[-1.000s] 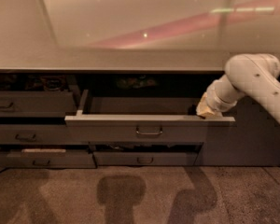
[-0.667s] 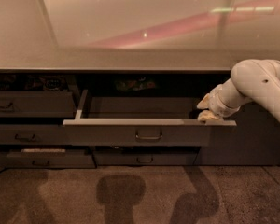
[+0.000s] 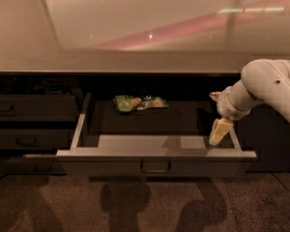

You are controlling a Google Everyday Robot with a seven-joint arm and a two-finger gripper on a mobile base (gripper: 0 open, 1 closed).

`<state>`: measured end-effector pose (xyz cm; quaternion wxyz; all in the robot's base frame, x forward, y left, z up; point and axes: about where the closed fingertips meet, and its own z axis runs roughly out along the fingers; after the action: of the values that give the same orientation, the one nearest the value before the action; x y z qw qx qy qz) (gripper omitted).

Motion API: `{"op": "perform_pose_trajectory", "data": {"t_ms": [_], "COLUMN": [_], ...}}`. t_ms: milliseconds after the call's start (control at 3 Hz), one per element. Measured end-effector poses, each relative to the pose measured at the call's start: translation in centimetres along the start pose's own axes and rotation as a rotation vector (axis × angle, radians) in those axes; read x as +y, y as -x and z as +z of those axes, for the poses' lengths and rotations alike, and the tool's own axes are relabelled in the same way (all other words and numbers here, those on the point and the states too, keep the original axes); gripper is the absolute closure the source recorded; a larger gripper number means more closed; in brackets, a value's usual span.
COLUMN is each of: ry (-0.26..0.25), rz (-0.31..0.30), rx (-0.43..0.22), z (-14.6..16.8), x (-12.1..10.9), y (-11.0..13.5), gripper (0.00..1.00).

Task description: Open top drawer

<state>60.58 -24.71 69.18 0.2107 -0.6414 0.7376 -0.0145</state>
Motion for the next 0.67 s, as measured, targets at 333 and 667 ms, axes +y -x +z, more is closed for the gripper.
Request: {"op": "perform_pose_trajectory", "data": {"t_ms": [333,667], "ry": [-0.025,-0.070], "rz": [-0.005,0.010], "rx": [-0.062,-0.105], "z": [-1.3,-2.4], "x": [2.3,6.6], "y": [-0.4,-2.2], "gripper": [0.00,0.00]}}
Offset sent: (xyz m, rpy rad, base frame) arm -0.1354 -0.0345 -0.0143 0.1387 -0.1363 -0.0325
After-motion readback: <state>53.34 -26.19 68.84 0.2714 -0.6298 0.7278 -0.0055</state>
